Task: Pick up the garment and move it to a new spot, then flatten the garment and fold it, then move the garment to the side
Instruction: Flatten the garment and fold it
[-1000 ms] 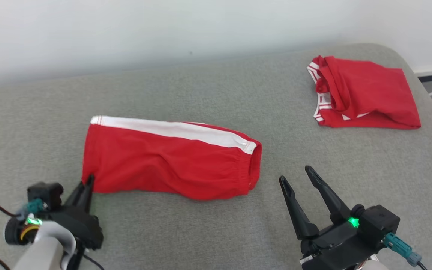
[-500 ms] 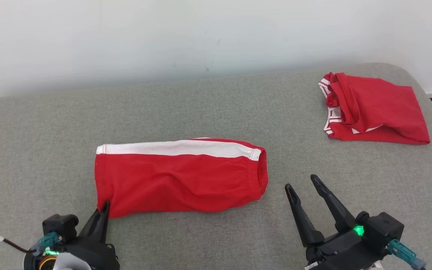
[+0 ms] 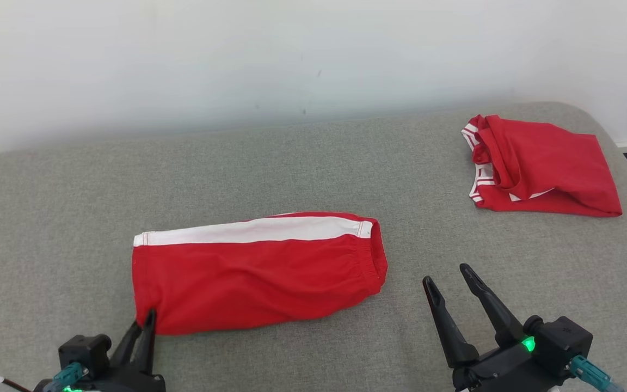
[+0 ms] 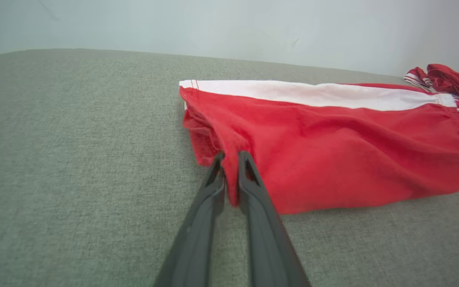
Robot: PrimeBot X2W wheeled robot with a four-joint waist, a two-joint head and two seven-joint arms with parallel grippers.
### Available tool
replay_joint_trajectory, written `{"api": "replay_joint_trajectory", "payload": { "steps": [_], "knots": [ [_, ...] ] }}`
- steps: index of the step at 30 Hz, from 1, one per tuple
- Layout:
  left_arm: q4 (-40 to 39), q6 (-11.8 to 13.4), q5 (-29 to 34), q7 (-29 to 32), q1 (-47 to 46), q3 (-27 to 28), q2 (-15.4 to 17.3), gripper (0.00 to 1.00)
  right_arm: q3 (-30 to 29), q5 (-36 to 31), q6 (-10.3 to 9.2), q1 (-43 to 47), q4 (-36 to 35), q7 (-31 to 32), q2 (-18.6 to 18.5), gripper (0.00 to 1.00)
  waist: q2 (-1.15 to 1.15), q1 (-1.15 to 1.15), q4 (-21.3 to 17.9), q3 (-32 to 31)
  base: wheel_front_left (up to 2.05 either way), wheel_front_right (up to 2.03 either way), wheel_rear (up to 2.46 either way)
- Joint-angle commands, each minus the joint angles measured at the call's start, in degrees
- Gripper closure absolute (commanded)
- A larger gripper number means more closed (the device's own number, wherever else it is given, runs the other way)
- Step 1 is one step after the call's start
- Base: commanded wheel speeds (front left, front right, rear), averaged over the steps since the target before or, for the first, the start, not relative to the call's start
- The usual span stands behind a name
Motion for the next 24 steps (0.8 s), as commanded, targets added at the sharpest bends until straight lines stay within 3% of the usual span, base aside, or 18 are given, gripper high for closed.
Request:
{"api": "replay_joint_trajectory", "payload": {
  "steps": [1, 8, 16, 24],
  "knots": [
    [-0.6, 0.5, 0.7, -0.3, 0.7, 0.5, 0.2, 0.02, 0.1, 0.4, 0.00, 0.1, 0.1, 0.0, -0.1, 0.00, 0.00, 0.00, -0.1, -0.1, 0.00, 0.00, 0.00],
    [-5.7, 2.1, 4.9, -0.3, 3.3, 3.6, -0.5, 0.00, -1.0, -0.7, 0.00, -0.9, 2.4, 0.0, 1.2, 0.00, 0.00, 0.00, 0.5, -0.4, 0.00, 0.00, 0.00],
    [-20.6, 4.3, 14.0, -0.3, 9.4, 10.9, -2.3, 0.00, -5.0, -6.3, 0.00, -0.4, 4.7, 0.0, 3.6, 0.00, 0.00, 0.00, 2.7, -0.7, 0.00, 0.00, 0.00],
    [-25.7, 5.5, 18.9, -0.3, 15.1, 13.9, -2.2, 0.00, -10.2, -9.6, 0.00, 2.0, 5.1, 0.0, 5.9, 0.00, 0.00, 0.00, 4.5, -1.9, 0.00, 0.00, 0.00]
  ]
}}
